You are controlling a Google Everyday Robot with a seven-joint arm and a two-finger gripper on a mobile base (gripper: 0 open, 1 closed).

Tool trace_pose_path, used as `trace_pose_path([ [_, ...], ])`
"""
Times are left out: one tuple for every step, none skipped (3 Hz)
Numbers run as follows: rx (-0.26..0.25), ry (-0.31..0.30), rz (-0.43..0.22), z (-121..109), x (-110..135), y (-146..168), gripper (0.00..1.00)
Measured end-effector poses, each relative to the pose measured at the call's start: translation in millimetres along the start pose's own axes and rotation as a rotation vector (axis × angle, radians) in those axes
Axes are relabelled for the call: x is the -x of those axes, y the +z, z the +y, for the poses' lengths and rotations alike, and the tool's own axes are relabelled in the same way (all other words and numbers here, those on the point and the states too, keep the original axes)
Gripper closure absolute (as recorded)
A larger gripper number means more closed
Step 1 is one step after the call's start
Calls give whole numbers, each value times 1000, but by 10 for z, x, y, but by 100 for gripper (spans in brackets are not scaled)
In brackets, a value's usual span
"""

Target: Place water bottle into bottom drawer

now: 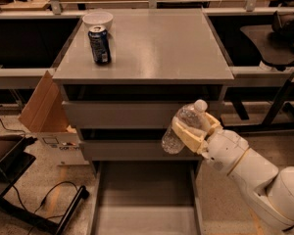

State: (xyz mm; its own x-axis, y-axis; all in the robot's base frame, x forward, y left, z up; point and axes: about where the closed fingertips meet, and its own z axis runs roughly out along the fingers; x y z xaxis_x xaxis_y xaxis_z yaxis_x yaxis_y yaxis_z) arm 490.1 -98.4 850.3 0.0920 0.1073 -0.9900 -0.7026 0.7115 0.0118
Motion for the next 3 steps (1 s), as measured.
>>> trace_pose_path([
  [-2,11,30,158,-306,-12,100],
  [20,-27,129,817,-1555,-70,100],
  [38,-64,190,1179,-2329,-17,100],
])
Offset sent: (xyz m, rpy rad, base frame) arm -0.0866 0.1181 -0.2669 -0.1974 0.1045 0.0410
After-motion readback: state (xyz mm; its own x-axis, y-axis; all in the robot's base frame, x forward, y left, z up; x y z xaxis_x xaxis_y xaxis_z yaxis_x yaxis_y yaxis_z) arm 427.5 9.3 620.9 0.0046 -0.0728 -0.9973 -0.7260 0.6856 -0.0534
